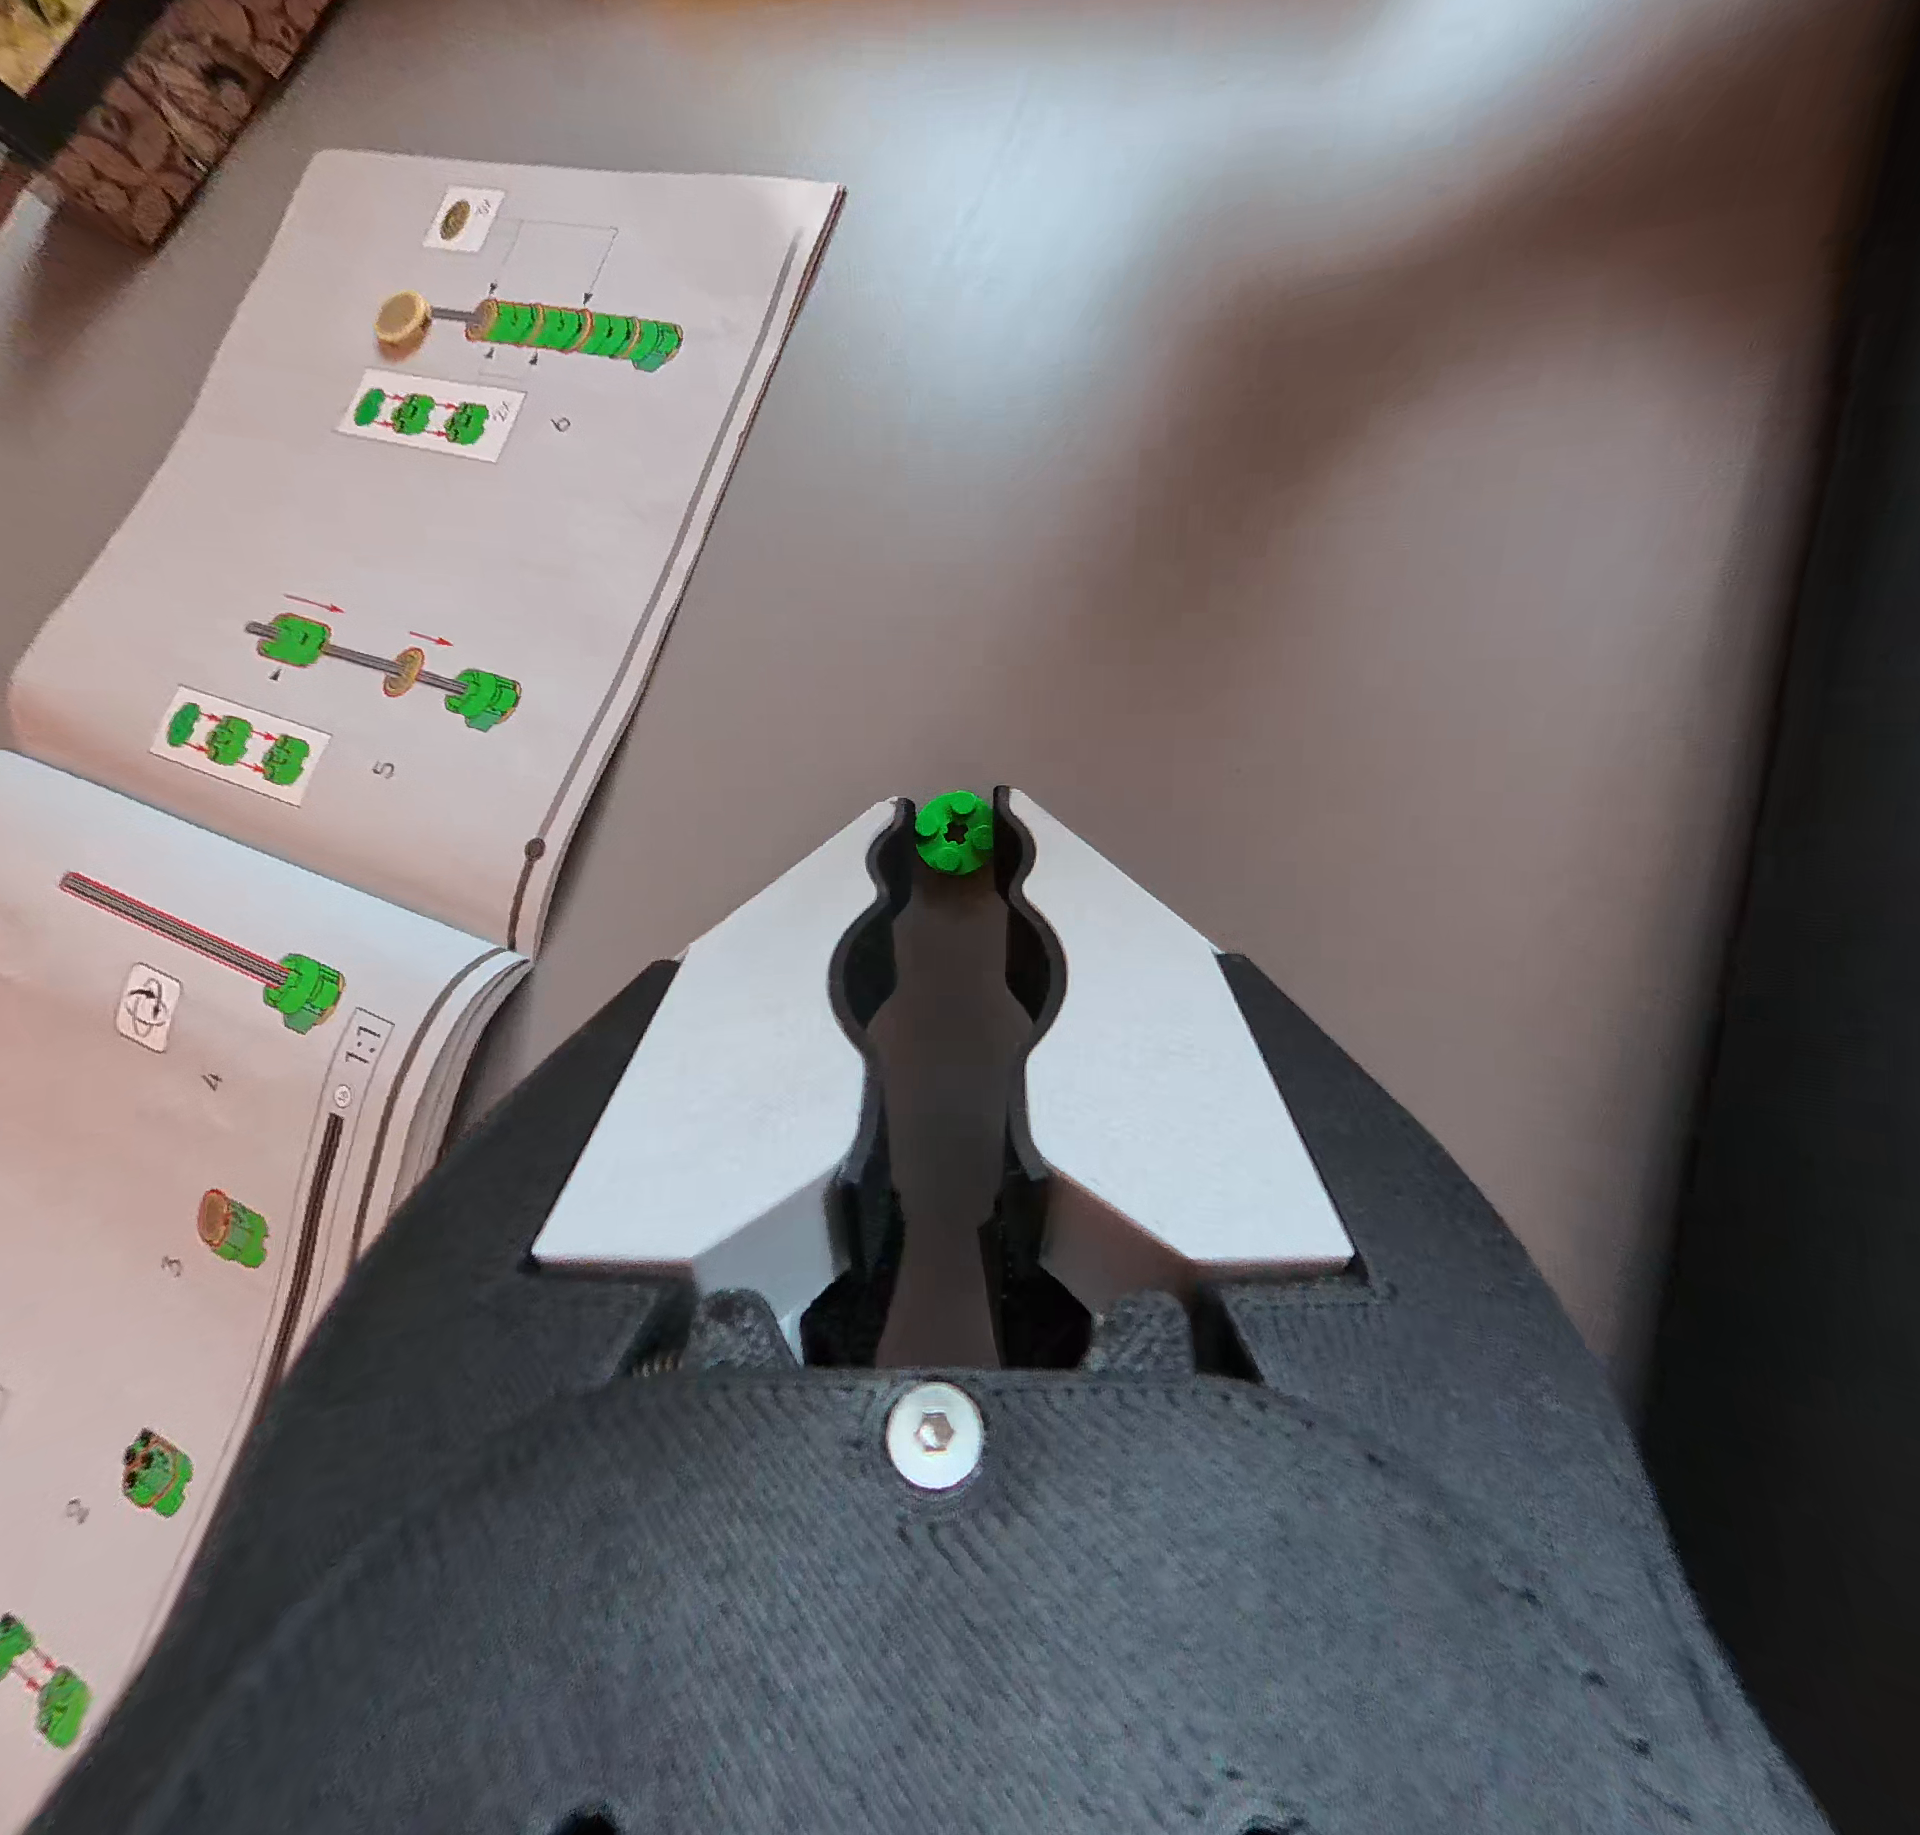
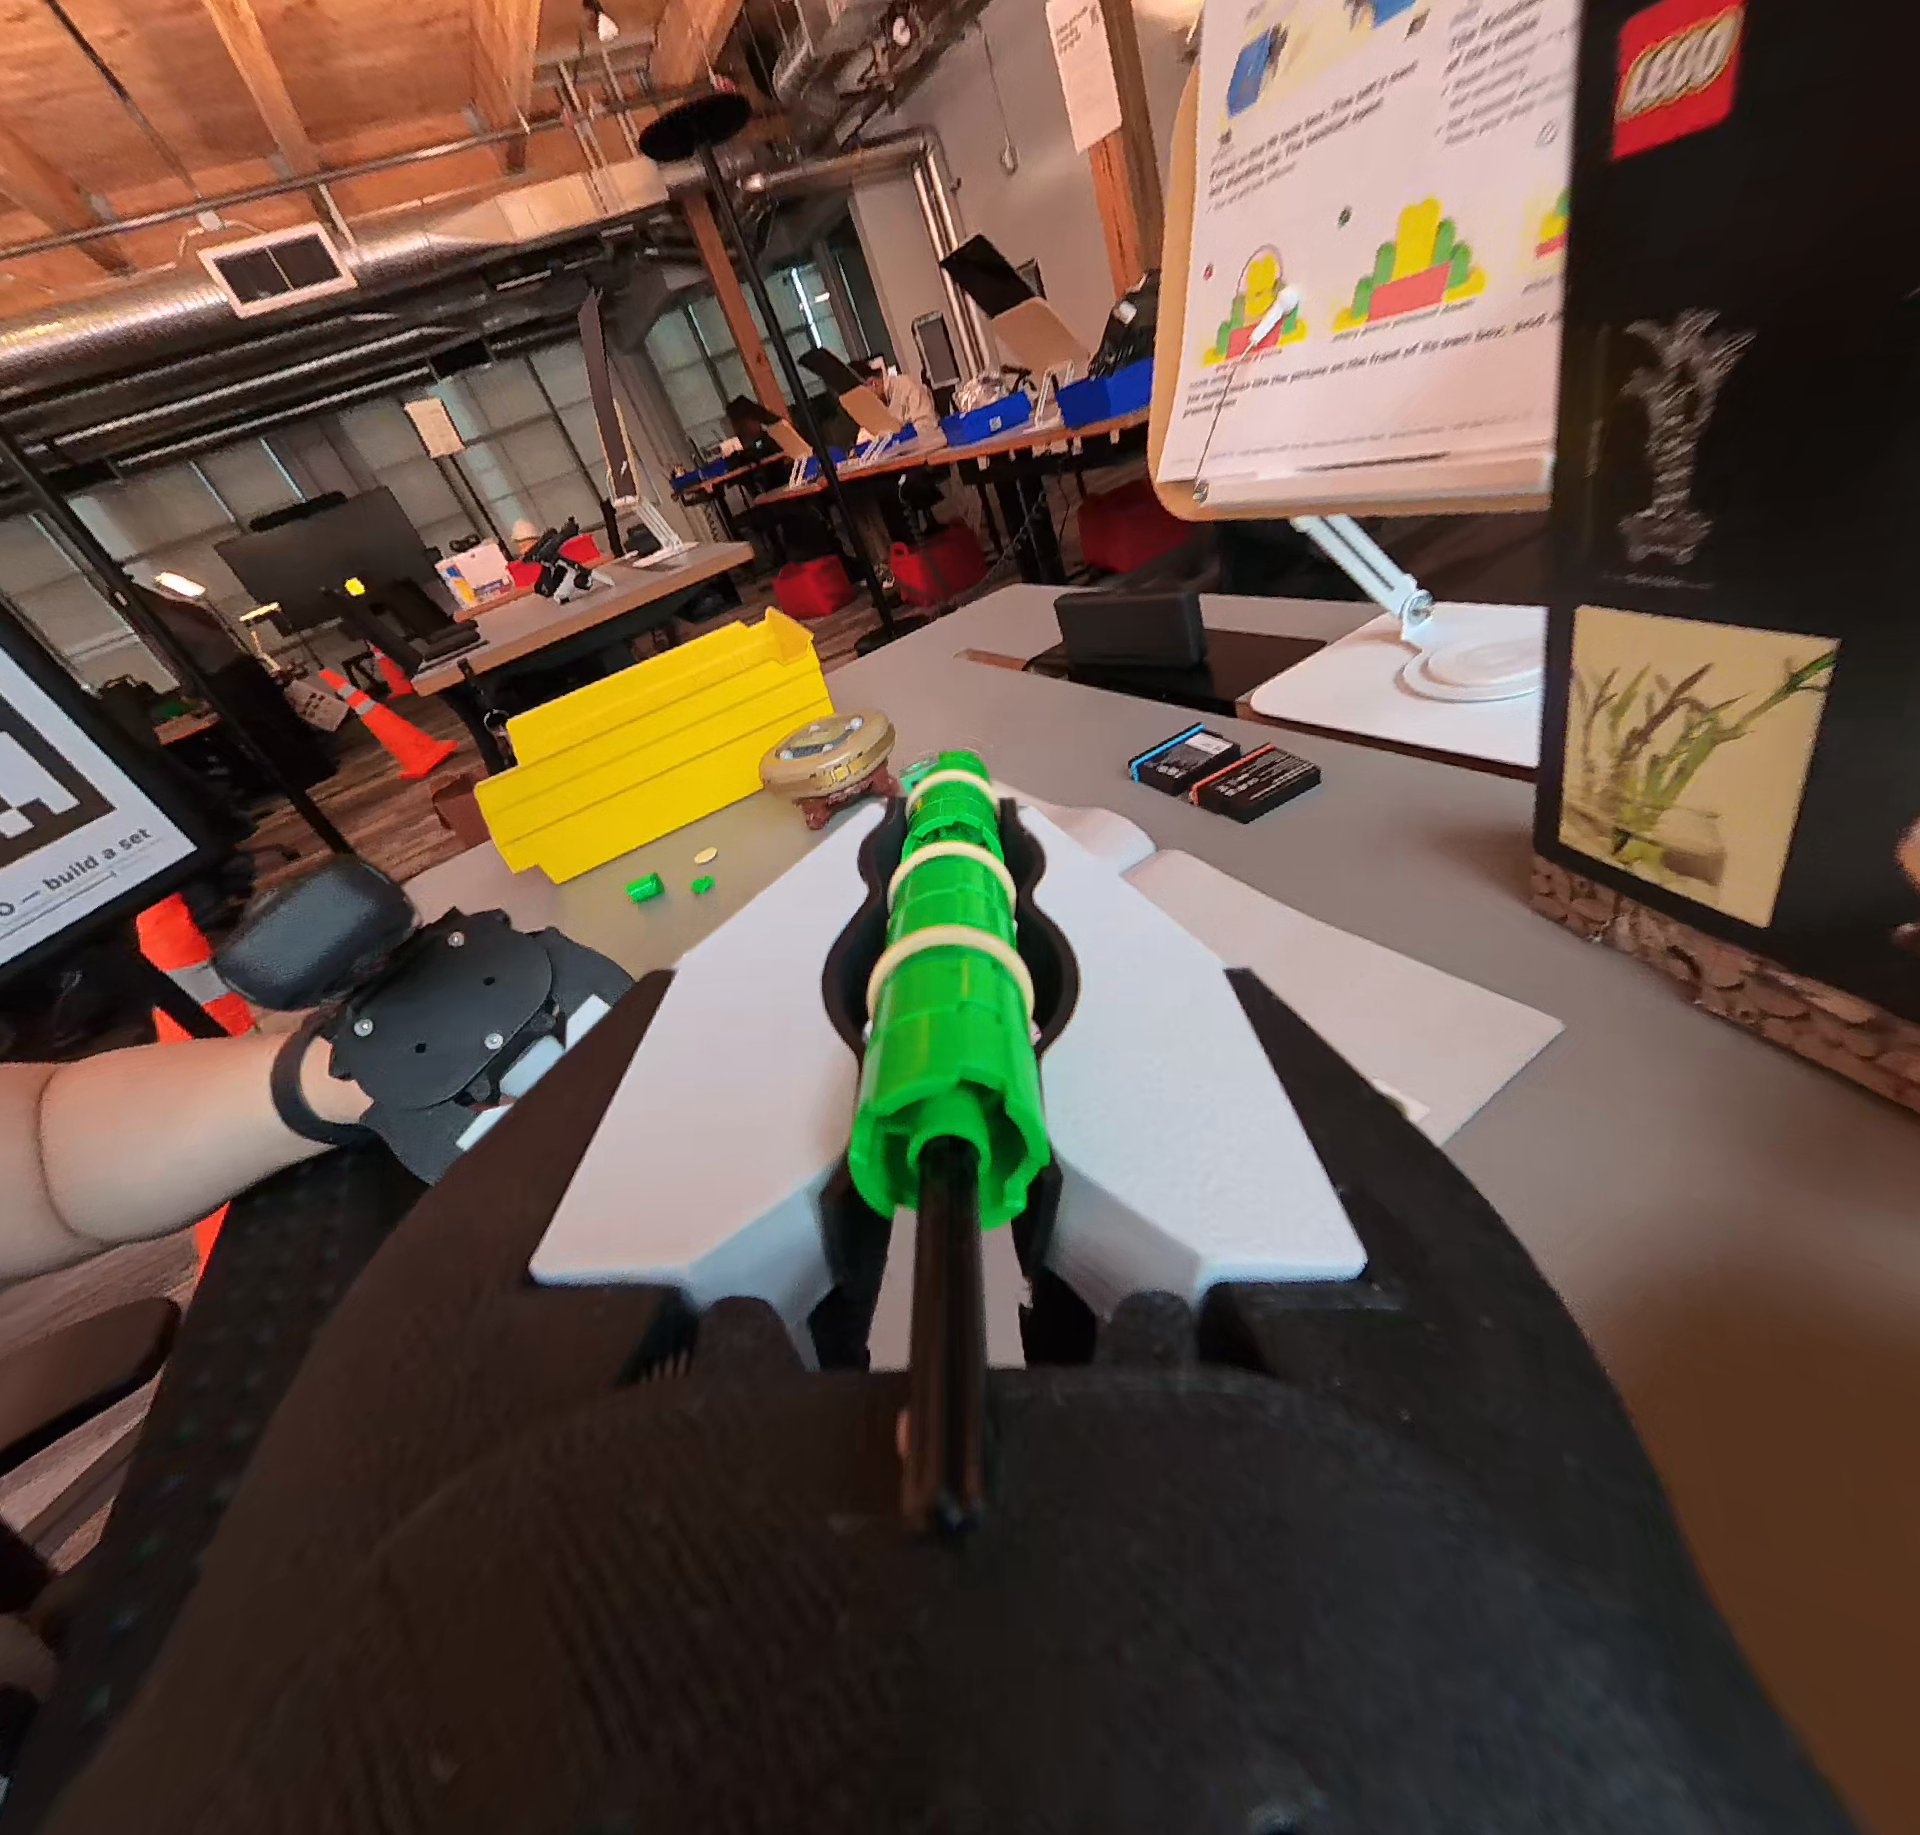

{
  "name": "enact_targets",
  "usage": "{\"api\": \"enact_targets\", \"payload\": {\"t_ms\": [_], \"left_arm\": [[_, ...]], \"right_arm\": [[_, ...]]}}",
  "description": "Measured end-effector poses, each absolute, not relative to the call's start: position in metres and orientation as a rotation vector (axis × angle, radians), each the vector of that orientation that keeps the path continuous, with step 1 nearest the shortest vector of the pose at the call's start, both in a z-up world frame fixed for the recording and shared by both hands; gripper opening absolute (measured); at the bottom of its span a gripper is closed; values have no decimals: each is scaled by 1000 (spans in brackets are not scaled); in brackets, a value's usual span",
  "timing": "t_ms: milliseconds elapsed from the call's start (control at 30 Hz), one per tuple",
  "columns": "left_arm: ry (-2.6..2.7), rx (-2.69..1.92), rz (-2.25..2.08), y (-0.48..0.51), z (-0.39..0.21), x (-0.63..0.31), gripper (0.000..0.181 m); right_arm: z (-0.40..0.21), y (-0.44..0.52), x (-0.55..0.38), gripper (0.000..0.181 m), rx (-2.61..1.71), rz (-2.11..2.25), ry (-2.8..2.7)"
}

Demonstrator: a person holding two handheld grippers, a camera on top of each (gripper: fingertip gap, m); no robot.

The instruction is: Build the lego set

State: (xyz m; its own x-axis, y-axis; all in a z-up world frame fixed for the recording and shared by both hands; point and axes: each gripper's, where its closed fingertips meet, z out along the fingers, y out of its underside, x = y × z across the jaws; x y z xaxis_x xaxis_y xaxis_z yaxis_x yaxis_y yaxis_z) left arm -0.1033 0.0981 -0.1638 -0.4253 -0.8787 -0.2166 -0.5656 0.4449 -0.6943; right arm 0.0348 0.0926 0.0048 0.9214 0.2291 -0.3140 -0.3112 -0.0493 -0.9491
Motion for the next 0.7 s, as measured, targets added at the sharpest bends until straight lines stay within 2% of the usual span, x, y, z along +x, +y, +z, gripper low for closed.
{"api": "enact_targets", "payload": {"t_ms": [33,367,700], "left_arm": [[2132,-1204,-734,98,-164,-103,12],[2099,-1331,-857,111,-165,-107,13],[2109,-1318,-846,109,-165,-111,13]], "right_arm": [[0,96,31,15,-1575,447,60],[-43,120,-12,16,-1715,540,-21],[-29,118,-32,16,-1617,768,15]]}}
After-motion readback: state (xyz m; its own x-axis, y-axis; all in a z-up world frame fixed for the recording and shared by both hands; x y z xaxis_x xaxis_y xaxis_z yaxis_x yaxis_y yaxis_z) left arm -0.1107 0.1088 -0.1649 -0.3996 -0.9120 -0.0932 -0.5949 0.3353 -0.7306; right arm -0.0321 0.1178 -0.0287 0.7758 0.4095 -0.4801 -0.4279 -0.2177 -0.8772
